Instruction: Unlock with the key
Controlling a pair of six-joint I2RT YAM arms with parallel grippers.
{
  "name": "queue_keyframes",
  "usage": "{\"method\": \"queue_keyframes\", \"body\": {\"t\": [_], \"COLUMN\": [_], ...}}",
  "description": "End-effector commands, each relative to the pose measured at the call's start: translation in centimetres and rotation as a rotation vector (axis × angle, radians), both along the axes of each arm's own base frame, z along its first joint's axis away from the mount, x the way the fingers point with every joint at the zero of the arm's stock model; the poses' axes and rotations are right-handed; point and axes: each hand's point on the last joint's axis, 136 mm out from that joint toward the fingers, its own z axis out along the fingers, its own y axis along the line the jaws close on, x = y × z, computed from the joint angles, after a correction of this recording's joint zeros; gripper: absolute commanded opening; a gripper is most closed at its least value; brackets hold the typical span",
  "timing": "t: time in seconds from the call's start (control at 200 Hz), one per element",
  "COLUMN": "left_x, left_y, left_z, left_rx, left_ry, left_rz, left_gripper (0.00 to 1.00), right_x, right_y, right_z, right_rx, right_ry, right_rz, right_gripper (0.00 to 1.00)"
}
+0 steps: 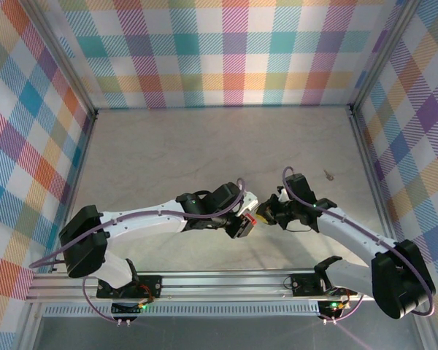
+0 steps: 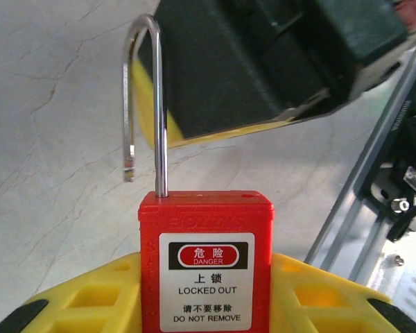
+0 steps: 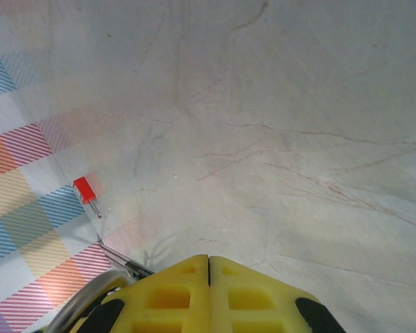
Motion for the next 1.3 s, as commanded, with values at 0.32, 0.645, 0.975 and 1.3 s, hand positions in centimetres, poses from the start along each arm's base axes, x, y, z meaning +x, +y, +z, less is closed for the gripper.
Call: {"method": "queue_keyframes", "body": {"t": [0.32, 0.645, 0.975, 1.3], "left_x": [3.1, 8.0, 11.5, 13.1], "left_y": [3.2, 13.9, 23.4, 28.2], "left_z": [-1.9, -4.2, -3.2, -3.2], "left_rx": [0.069, 0.324, 0.618, 0.843], "left_ry": [0.026, -0.01, -0.134, -0.226], "left_rz": [0.19, 0.581, 0.826, 0.855], "left_gripper": [0.0, 0.0, 0.0, 0.0], "right_x": [0.5, -1.5, -1.7, -2.2], "right_y": [0.1, -2.7, -2.9, -2.8], "right_z": [1.7, 1.2, 2.6, 2.1], "right_rx": [-0.014, -0.12, -0.116, -0.098], "right_ry": [-0.085, -0.046, -0.078, -0.063], "right_rz": [0.058, 0.039, 0.048, 0.051], "right_gripper": [0.15, 0.33, 0.37, 0.38]}}
